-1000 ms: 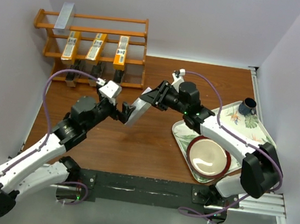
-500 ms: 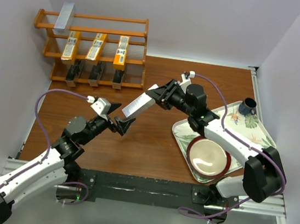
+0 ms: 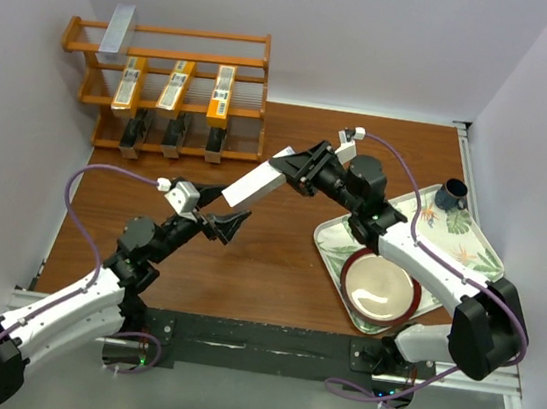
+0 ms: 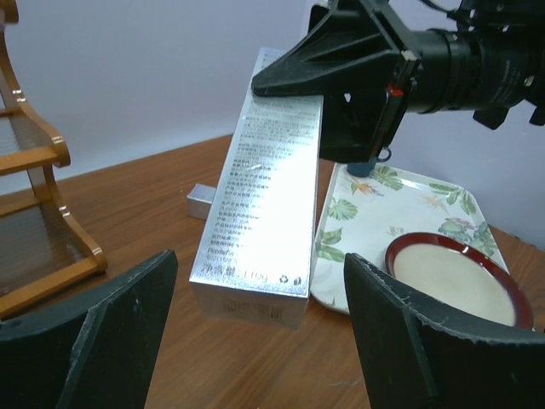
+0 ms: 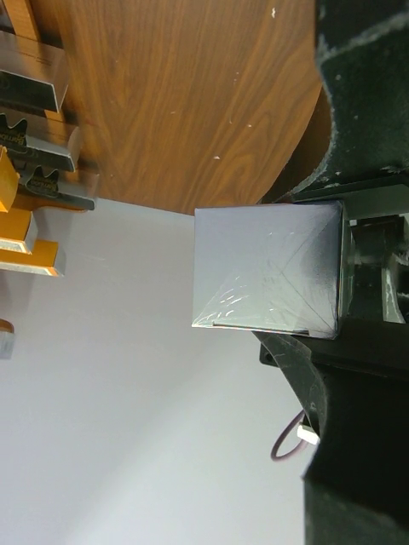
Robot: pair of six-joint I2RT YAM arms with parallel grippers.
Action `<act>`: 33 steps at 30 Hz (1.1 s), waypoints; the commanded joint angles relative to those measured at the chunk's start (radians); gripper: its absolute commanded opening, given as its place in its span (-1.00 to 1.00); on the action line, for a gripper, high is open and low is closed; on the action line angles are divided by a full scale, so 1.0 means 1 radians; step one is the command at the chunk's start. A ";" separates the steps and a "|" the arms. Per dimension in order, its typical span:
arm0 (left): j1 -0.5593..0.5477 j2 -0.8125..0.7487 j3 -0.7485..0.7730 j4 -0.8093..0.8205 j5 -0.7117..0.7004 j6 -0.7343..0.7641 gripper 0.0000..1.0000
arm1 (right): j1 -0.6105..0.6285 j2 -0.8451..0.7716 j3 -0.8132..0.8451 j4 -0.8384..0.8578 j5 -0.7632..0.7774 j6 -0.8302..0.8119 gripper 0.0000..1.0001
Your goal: Place and organize the toothpastes onto the shelf
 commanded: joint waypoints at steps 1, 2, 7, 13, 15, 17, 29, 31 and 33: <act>-0.009 0.014 -0.006 0.151 0.006 -0.001 0.68 | -0.002 -0.026 -0.006 0.084 -0.030 0.041 -0.49; -0.009 0.017 -0.003 0.163 0.008 -0.001 0.66 | -0.002 -0.026 -0.008 0.086 -0.030 0.042 -0.49; -0.014 0.046 0.000 0.180 0.003 0.003 0.47 | -0.002 -0.021 -0.010 0.092 -0.036 0.047 -0.49; -0.022 0.084 0.009 0.184 -0.003 0.015 0.36 | -0.002 -0.016 -0.010 0.098 -0.040 0.051 -0.49; -0.025 0.092 0.012 0.185 -0.006 0.025 0.33 | -0.002 -0.015 -0.011 0.098 -0.043 0.051 -0.49; -0.029 0.095 0.015 0.196 -0.014 0.026 0.30 | -0.002 -0.013 -0.013 0.100 -0.045 0.053 -0.49; -0.037 0.094 0.027 0.222 -0.006 0.065 -0.40 | -0.002 0.005 -0.026 0.089 -0.066 0.064 -0.08; -0.037 0.081 0.026 0.208 -0.009 0.063 -0.41 | -0.002 0.007 -0.031 0.084 -0.067 0.062 0.20; -0.037 0.065 0.023 0.199 -0.021 0.063 -0.44 | -0.004 0.007 -0.031 0.081 -0.065 0.050 0.60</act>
